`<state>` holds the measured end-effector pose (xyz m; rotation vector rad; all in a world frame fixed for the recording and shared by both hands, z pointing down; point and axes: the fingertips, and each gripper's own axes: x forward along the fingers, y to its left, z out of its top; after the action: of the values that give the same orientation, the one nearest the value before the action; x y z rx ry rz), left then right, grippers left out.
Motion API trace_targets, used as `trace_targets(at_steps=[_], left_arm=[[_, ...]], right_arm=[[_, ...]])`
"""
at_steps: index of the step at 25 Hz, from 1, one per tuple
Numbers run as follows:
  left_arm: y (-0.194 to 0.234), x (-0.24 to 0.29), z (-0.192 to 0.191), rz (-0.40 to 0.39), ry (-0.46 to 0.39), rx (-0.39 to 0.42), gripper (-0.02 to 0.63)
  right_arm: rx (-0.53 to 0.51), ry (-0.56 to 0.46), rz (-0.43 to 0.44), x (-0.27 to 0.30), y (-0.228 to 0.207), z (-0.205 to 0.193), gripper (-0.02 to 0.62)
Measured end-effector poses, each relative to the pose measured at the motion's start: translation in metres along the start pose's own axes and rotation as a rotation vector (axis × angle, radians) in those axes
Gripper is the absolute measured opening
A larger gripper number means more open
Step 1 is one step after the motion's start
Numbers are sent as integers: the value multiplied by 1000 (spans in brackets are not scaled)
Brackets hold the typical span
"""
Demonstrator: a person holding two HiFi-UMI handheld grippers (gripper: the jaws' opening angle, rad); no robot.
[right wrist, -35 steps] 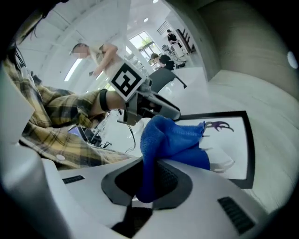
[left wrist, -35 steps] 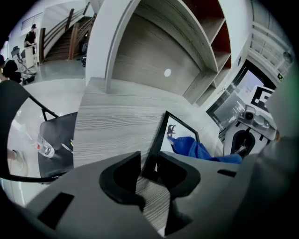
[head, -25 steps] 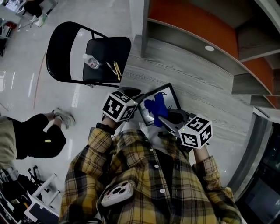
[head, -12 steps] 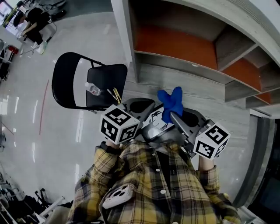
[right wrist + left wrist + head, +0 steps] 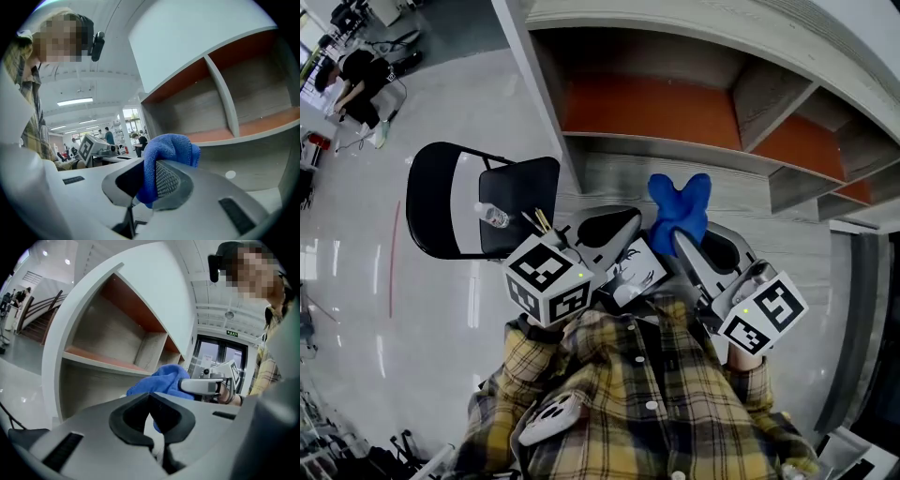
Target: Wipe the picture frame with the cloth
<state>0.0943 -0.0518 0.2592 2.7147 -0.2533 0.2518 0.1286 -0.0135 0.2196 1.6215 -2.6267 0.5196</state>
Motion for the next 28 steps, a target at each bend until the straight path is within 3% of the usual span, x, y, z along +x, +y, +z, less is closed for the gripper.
trace_targets(at_steps=[14,20,28], left_arm=[[-3,-1,6,-32,9,17,5],[-4,0,14,-38,-7,64,5],[-5,3,12,-42,48,132,5]], right_arm=[[-8,27,-29,0,3,-9,53],[-9,28,-36,-3,2,-15,54],[-5,37,-33,-9,3,-19,53]])
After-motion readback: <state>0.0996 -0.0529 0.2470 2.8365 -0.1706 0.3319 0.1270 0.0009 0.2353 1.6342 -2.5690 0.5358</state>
